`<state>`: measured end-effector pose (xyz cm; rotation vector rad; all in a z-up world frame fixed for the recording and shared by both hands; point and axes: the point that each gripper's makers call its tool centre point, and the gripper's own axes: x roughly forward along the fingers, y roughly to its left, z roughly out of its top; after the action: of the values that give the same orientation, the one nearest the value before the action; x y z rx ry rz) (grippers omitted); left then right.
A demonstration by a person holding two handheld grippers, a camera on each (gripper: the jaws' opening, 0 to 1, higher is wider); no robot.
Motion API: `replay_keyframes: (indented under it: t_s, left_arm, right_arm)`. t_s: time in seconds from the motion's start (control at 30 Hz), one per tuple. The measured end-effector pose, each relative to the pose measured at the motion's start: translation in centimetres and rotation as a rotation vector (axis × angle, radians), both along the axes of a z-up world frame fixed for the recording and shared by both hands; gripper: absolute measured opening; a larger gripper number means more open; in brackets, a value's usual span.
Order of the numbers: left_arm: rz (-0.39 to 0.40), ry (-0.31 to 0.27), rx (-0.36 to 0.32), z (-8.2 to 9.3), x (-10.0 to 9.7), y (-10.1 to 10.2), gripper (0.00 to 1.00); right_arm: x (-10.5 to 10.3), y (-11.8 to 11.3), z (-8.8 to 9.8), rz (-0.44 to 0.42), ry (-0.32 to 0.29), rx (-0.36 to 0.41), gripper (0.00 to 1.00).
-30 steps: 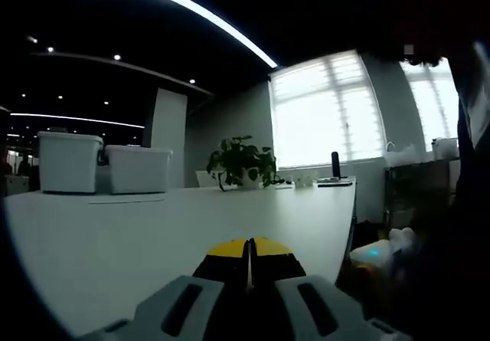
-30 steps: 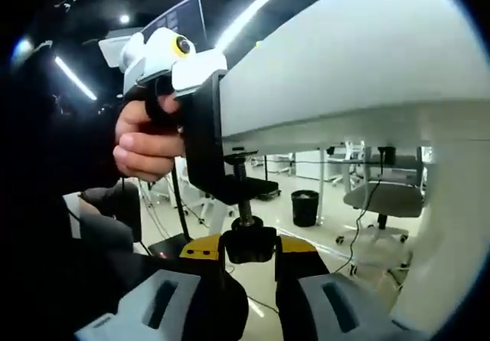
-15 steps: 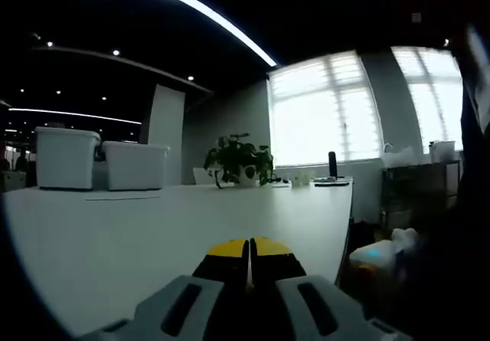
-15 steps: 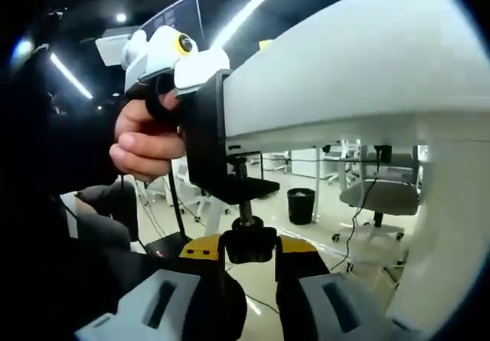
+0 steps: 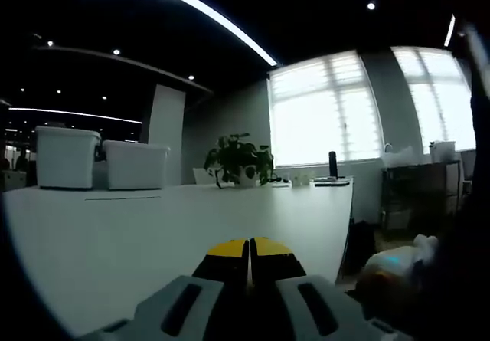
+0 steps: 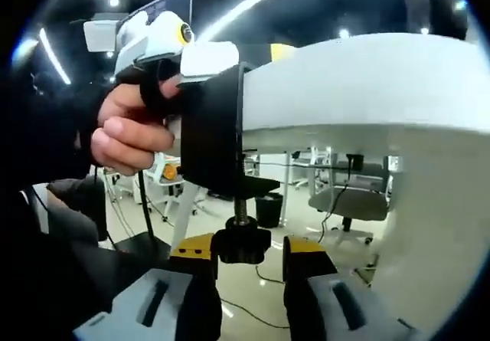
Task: Clamp the fixed fixture on the desktop, loosen the retaining clip, secure it to the edge of the desk, and tighten the retaining clip.
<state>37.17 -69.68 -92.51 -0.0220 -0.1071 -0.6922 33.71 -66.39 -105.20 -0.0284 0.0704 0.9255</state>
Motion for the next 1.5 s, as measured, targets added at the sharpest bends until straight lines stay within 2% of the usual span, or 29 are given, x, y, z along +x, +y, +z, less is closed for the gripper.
replay_keyframes:
  t_s: [0.07,0.13,0.17,0.23,0.4,0.5,0.63,0.73,0.9,0.97,1.0,1.07,1.2,1.33,1.5]
  left_arm:
    - [0.004,-0.020,-0.001,0.2,-0.2,0.0,0.02]
    - [0.004,-0.023,-0.001,0.3,0.0,0.1,0.02]
    - [0.005,-0.025,-0.002,0.3,-0.1,0.1,0.02]
    - [0.005,-0.037,-0.002,0.4,-0.1,0.1,0.02]
    - [0.003,-0.062,0.001,0.6,-0.2,0.1,0.02]
    - [0.002,-0.068,0.003,0.6,-0.2,0.1,0.02]
    - [0.001,-0.064,0.003,0.6,-0.1,0.1,0.02]
    - [-0.002,-0.063,0.004,0.6,-0.1,0.1,0.02]
    - [-0.005,-0.062,0.006,0.6,-0.2,0.1,0.02]
    - [-0.005,-0.066,0.006,0.6,-0.2,0.0,0.02]
    - [-0.005,-0.066,0.006,0.6,-0.2,0.0,0.02]
    - [-0.004,-0.064,0.006,0.6,-0.2,0.0,0.02]
    - [-0.002,-0.060,0.005,0.6,-0.1,0.1,0.02]
    - [0.000,-0.053,0.004,0.5,0.0,0.1,0.02]
    - [0.002,-0.040,0.005,0.4,0.1,0.1,0.02]
  right_arm:
    - [-0.1,-0.4,-0.1,-0.049,0.020,-0.013,0.32]
    - [-0.5,-0.4,-0.6,-0.126,0.018,-0.089,0.36]
    - [-0.3,-0.7,-0.5,-0.185,0.021,-0.073,0.40]
    - [-0.6,-0.9,-0.2,-0.249,0.071,-0.020,0.45]
    - [-1.3,-1.4,-0.1,-0.420,0.069,-0.007,0.49]
    - [-1.5,-0.9,-0.1,-0.484,0.094,0.013,0.50]
    - [-1.2,0.0,0.0,-0.518,0.100,0.000,0.50]
    - [-0.6,-0.1,0.1,-0.551,0.068,-0.032,0.49]
    - [0.1,-0.2,0.0,-0.570,0.086,-0.026,0.39]
    - [0.3,-0.5,-0.1,-0.586,0.083,-0.034,0.29]
    - [0.5,-1.0,-0.3,-0.611,0.083,-0.065,0.26]
    - [0.5,-0.7,-0.5,-0.595,0.111,-0.032,0.25]
    - [0.7,-1.0,-0.4,-0.586,0.085,-0.051,0.25]
    - [0.7,-0.8,-0.3,-0.515,0.066,-0.075,0.25]
    - [0.9,-0.4,-0.2,-0.381,0.053,-0.089,0.24]
